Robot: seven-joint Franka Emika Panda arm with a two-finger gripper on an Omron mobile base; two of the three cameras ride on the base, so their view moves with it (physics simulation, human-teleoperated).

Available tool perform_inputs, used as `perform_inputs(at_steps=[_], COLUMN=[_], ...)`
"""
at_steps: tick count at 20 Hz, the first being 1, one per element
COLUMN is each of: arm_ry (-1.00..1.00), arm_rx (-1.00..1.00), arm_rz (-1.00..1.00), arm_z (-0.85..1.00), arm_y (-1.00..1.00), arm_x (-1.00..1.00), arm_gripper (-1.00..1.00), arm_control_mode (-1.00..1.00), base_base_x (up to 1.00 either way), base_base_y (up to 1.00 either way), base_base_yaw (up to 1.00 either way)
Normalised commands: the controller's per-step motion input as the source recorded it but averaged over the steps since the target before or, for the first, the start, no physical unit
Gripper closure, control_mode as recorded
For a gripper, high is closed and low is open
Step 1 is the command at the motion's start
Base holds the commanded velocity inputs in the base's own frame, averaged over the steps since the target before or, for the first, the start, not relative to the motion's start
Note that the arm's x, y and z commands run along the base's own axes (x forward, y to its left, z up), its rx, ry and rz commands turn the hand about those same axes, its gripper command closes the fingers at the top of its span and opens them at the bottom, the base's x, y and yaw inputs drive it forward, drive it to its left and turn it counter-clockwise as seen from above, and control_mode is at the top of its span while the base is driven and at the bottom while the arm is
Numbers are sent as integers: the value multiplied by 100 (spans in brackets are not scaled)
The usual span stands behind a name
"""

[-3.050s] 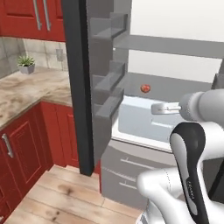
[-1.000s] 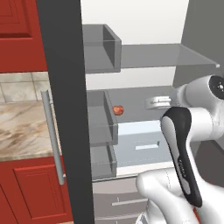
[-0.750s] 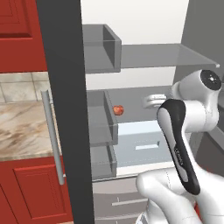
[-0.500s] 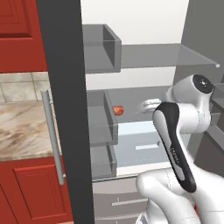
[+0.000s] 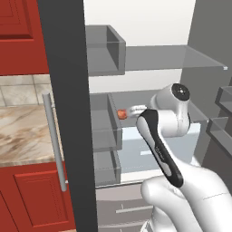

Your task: Retrieve the kiwi and peach from the fridge and place them into the bowl on the dining table.

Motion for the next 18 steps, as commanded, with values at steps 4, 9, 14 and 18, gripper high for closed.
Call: perform_inputs(at_steps=[4, 9, 14, 18], arm_ry=[4, 2, 0, 0], arm_rx=[0, 0, 0, 0], arm_rz=[0, 0, 0, 0], arm_z=[-17, -30, -32, -27], arm_y=[2, 0, 1, 6], arm_x=[48, 33, 40, 43], arm_gripper=[-100, -100, -100, -100], arm_control_mode=[-100, -100, -100, -100], base_base_x=[0, 0, 0, 0], base_base_y=[0, 0, 0, 0], base_base_yaw=[0, 0, 0, 0])
